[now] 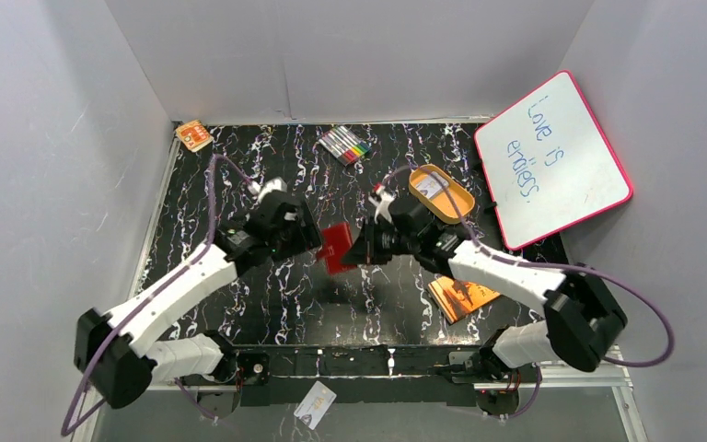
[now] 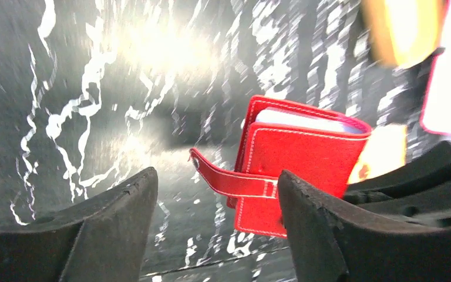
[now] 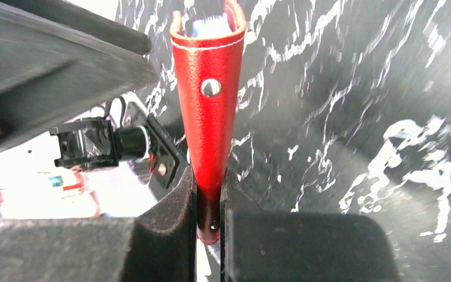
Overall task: Put the credit cards into the card holder
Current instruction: Close the card holder at the center of the board.
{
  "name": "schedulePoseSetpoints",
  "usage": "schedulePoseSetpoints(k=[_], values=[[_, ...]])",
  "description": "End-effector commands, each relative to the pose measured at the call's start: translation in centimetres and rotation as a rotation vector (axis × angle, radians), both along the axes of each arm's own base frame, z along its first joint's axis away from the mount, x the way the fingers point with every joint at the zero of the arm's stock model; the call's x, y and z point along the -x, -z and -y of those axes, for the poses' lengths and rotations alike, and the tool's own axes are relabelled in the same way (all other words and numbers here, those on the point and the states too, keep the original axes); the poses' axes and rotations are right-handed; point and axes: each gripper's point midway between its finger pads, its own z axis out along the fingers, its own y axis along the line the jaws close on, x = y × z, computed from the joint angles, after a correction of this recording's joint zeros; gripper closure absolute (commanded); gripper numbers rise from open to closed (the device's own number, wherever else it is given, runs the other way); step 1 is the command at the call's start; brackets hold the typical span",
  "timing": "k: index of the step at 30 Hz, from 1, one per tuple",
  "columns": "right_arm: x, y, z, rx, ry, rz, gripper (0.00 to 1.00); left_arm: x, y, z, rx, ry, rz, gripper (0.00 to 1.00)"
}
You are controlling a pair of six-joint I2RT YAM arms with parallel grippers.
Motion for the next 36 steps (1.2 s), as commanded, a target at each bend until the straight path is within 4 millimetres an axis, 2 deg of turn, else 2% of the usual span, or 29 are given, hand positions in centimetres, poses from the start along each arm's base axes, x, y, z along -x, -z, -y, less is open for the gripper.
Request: schedulePoseSetpoints(k=[1, 4, 6, 9, 12, 16, 20, 26, 36], values=[[-2.9, -5.4, 3.1, 0.218, -0.057, 0.356, 1.0, -1.2, -9.2, -4.3, -0.081, -0.104, 0.216, 0.26], [-5.9, -9.8, 4.9, 0.342, -0.017, 0.613, 1.0, -2.2, -14.6, -5.5, -0.029, -0.176, 0.377, 0.19], [-7.7, -12.9, 6.1, 0.451, 0.031, 0.817, 1.0, -2.6, -18.4, -5.6, 0.041, -0.188, 0.487, 0.13], [-9.4, -17.3, 7.5, 0.622, 0.101, 1.135, 1.0, -2.7, -22.6, -4.9, 0.149, -0.17, 0.596, 0.11], [-10.6, -21.7, 9.1, 0.793, 0.196, 1.421, 1.0, -2.4, -25.3, -3.1, 0.261, -0.118, 0.626, 0.1], [-11.0, -25.4, 10.3, 0.95, 0.294, 1.638, 1.0, -2.2, -26.4, -0.6, 0.395, -0.057, 0.626, 0.1], [-10.0, -27.7, 10.7, 1.031, 0.361, 1.819, 1.0, -2.3, -28.1, 1.0, 0.521, -0.016, 0.691, 0.09], [-8.1, -28.5, 9.6, 1.08, 0.341, 1.957, 1.0, -2.2, -30.3, 2.4, 0.627, 0.029, 0.747, 0.09], [-6.9, -29.0, 7.7, 1.135, 0.308, 2.037, 1.0, -2.5, -30.4, 5.6, 0.689, 0.135, 0.698, 0.08]])
